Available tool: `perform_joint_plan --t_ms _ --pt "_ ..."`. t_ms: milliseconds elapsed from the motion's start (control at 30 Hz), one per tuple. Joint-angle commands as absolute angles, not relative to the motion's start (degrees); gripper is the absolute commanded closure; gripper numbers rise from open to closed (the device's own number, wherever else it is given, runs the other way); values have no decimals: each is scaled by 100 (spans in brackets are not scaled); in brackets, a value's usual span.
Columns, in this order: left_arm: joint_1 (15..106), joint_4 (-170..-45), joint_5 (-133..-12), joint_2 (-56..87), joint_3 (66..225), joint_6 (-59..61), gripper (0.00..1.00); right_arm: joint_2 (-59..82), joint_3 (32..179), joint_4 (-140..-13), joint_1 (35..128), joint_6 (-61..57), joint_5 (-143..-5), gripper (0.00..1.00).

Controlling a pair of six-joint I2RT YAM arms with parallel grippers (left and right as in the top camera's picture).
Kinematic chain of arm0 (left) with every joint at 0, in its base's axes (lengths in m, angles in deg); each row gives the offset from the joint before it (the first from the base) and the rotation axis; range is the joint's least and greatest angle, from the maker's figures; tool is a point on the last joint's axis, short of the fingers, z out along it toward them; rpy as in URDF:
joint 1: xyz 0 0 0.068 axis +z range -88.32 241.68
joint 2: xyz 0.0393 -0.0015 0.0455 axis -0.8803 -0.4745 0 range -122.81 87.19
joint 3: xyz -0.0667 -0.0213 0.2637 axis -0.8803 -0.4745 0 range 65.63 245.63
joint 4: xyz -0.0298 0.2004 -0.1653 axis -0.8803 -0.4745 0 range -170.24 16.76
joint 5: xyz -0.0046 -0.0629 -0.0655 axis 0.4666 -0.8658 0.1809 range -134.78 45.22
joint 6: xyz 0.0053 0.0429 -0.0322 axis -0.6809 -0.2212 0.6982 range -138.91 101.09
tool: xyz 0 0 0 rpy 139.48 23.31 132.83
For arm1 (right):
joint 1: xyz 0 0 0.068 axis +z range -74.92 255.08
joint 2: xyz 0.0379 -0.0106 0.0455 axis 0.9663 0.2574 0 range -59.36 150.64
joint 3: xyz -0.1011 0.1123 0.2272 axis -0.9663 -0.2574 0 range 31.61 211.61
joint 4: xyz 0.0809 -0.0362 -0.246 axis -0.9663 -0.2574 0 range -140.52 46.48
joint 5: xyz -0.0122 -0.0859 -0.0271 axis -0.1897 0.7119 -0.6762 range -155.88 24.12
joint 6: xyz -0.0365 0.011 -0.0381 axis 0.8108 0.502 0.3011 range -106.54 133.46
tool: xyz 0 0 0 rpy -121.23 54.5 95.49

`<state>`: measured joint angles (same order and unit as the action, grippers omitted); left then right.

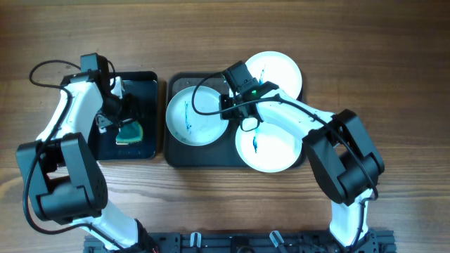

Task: Clean dirty plates on tray and stack at the side
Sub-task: 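Grasp the green-and-yellow sponge with the left gripper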

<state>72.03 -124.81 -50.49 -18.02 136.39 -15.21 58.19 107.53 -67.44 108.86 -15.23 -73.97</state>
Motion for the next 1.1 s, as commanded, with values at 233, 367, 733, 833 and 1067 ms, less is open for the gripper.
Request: perform_joint_plan --t_ms 233,367,733,833,1067 --pt "7192 -12483 -5158 -1859 13580 -1530 0 5959 10801 -6755 10897 -1501 -7380 96" --pt "7192 -12483 -5158 -1859 13580 -1530 0 5959 10801 -6759 10897 -1499 -7384 96" --pt "7192 -12483 -5158 -1859 13580 -1530 0 5959 10801 -6823 10897 -1503 -7384 96" --pt "7192 -12483 -5158 -1859 13580 -1530 0 5959 10801 -6818 10897 -1503 -7384 96" --pt "7192 -12483 -5158 -1859 13580 -1530 0 5957 10801 -6821 10897 -1505 -7384 96"
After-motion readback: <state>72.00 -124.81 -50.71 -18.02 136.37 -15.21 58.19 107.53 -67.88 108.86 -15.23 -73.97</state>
